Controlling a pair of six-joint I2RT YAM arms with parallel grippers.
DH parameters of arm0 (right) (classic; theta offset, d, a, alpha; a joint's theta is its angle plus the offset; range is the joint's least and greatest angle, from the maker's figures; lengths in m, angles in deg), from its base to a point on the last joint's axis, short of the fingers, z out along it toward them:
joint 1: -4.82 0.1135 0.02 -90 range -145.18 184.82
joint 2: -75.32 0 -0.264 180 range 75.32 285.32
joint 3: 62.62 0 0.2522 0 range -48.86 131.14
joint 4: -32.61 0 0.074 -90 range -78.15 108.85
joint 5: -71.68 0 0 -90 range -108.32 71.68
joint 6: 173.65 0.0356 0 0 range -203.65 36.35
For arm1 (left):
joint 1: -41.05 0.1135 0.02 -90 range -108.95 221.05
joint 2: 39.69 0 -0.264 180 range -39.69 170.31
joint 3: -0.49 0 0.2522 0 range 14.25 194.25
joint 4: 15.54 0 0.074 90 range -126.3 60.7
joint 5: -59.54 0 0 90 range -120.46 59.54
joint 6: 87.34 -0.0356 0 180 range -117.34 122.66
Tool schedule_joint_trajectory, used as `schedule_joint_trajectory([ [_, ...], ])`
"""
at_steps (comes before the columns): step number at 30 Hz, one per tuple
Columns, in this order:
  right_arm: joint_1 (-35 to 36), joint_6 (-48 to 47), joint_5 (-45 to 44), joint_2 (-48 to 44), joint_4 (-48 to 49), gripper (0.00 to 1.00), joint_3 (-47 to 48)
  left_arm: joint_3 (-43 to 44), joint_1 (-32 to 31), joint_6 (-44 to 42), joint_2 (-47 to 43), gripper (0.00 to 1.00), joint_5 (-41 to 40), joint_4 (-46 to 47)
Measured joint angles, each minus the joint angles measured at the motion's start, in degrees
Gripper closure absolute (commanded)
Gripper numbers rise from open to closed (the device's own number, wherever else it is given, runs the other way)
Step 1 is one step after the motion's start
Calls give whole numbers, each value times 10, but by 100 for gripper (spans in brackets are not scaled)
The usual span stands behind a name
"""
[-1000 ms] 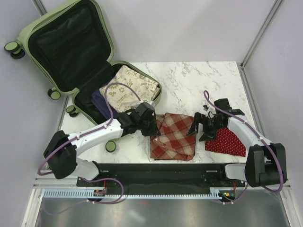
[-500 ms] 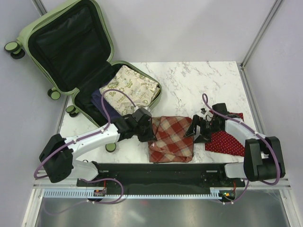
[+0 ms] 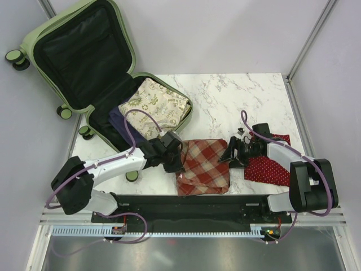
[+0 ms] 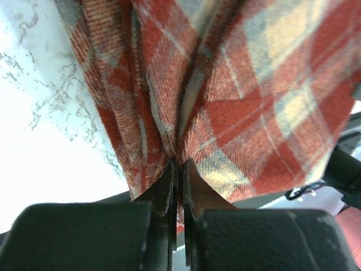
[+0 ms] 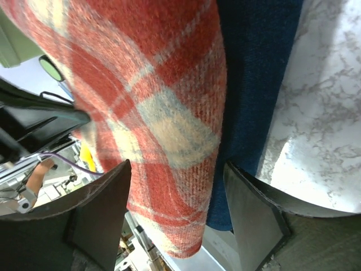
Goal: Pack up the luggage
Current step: Pick up the clothes at the center of the board.
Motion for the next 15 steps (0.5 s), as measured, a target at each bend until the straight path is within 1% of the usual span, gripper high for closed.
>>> schedule_joint_trajectory([
  [6, 0, 15, 11, -5, 3, 25, 0, -3, 0, 1, 26, 98, -4, 4],
  [15, 0, 12, 36, -5, 6, 26, 0, -3, 0, 1, 53, 98, -3, 14],
])
